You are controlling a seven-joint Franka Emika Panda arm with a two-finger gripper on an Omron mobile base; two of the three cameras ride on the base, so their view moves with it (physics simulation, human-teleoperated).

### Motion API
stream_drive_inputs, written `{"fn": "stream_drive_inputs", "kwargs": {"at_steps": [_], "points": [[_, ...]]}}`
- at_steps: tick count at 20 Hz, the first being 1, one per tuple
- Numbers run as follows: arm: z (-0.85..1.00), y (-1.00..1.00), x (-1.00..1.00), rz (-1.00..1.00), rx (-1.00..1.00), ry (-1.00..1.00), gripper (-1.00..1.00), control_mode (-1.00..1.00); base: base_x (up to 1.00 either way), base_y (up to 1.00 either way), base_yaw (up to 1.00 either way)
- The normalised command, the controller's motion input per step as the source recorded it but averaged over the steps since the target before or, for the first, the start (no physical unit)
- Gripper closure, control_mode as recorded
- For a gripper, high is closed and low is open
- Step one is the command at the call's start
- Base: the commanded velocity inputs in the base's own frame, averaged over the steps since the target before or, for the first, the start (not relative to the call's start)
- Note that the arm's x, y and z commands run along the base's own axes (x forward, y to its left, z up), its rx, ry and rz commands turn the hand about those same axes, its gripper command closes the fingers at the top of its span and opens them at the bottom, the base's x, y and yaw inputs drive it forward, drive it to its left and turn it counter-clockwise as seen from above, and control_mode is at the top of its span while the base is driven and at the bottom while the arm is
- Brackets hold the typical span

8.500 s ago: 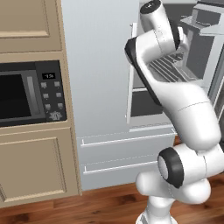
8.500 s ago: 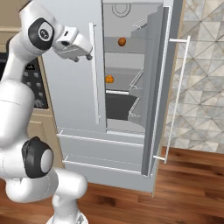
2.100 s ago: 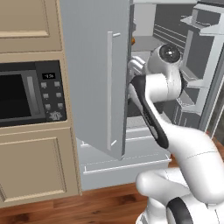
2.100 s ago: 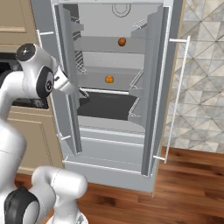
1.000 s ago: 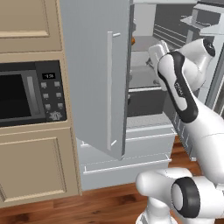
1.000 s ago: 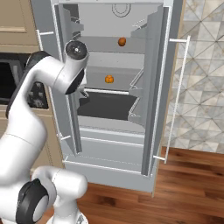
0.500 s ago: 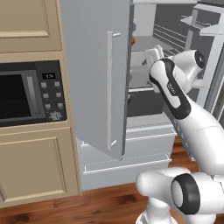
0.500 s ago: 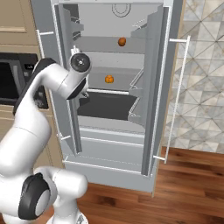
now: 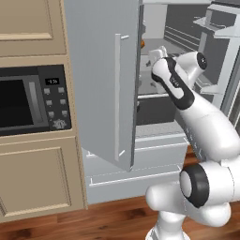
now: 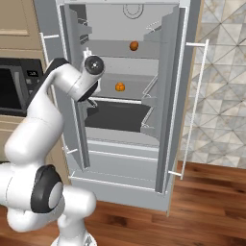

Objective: Retrieve the mango and orange from the fridge and place them into the bowl on the dining table.

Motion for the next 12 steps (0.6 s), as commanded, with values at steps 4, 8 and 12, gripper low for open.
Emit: {"fn": "stream_drive_inputs", "kwargs": {"at_steps": [4, 8, 12], "points": [[-0.10, 0.12, 0.40, 0.00, 0.03, -0.01, -1.00, -1.00, 0.00, 0.00, 0.00], [-0.08, 0.10, 0.35, 0.00, 0.02, 0.00, -1.00, -1.00, 0.00, 0.00, 0.00], [-0.05, 0.18, 0.29, 0.00, 0.02, 0.00, -1.00, -1.00, 0.00, 0.00, 0.00]]}}
